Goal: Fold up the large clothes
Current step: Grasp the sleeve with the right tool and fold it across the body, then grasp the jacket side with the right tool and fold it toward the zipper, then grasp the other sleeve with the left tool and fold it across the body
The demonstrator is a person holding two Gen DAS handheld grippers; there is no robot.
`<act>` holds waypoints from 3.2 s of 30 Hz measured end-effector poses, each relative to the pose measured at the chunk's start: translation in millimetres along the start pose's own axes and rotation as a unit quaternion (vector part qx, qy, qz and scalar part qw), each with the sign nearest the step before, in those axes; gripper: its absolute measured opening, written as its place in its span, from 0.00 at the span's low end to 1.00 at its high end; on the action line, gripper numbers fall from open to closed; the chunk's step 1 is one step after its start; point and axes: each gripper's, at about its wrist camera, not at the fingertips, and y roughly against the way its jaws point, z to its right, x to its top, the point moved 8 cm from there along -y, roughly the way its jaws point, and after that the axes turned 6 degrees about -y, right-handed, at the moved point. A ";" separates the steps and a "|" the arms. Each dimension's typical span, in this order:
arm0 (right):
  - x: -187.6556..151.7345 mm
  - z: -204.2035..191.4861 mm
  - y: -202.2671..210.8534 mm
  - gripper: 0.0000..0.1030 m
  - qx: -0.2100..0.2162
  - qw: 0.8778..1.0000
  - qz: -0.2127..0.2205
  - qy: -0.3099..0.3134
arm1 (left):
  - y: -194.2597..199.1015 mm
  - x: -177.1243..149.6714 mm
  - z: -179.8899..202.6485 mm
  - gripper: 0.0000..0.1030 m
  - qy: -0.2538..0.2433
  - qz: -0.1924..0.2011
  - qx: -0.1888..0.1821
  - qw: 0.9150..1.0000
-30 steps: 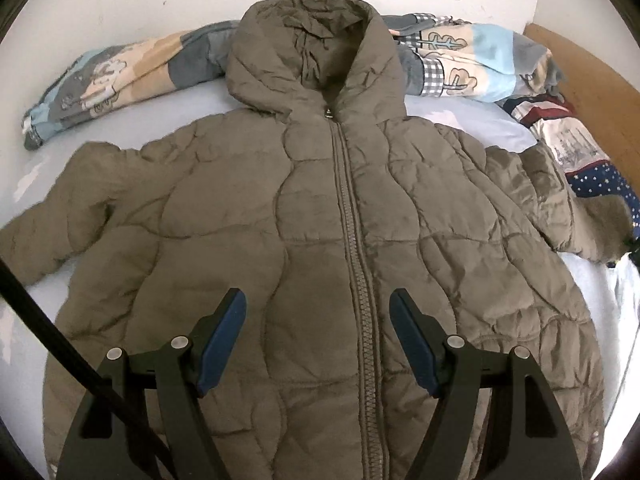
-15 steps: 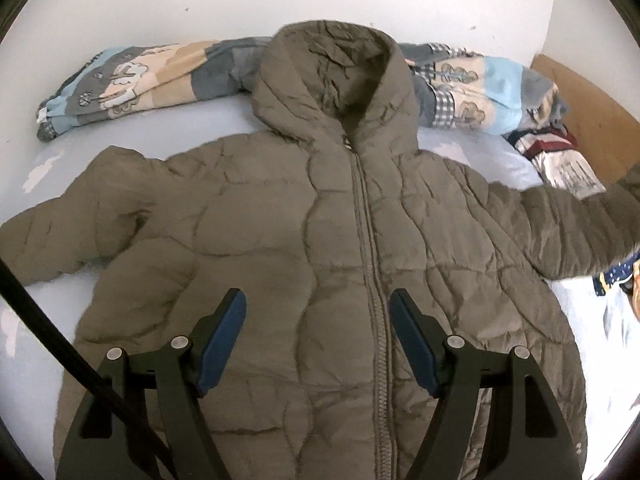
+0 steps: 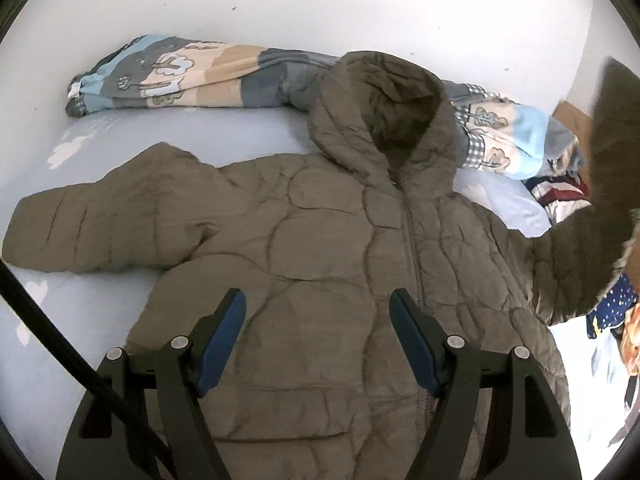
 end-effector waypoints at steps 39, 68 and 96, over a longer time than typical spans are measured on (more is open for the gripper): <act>-137.2 140.4 -77.9 0.26 -0.145 0.964 -0.178 -0.134 | -63.1 -6.4 -18.4 0.71 0.038 -0.087 -0.015 0.995; -173.6 92.4 -138.5 0.11 -0.168 0.959 -0.226 -0.009 | -75.8 4.6 -16.6 0.78 -0.013 -0.078 0.021 0.997; -206.5 52.9 -144.0 0.31 -0.149 0.950 -0.272 0.026 | 7.8 -15.1 -389.7 0.77 0.348 -0.006 0.087 0.934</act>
